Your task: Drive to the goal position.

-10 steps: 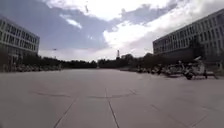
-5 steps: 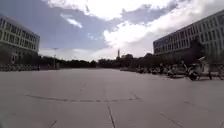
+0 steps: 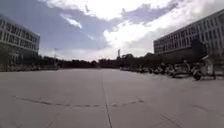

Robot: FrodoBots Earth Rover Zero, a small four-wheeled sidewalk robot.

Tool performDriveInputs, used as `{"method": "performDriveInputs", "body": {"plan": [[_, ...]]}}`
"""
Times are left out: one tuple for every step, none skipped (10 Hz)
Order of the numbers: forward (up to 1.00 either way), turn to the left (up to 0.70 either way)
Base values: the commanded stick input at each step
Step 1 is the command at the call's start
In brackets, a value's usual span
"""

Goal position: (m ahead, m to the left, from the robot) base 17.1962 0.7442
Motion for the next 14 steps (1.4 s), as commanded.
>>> {"method": "performDriveInputs", "body": {"plan": [[0.5,0.01],[0.5,0.01],[0.5,0.01],[0.5,0.01],[0.5,0.01],[0.5,0.01],[0.5,0.01],[0.5,0.01],[0.5,0.01],[0.5,0.01],[0.5,0.01],[0.5,0.01],[0.5,0.01],[0.5,0.01]]}}
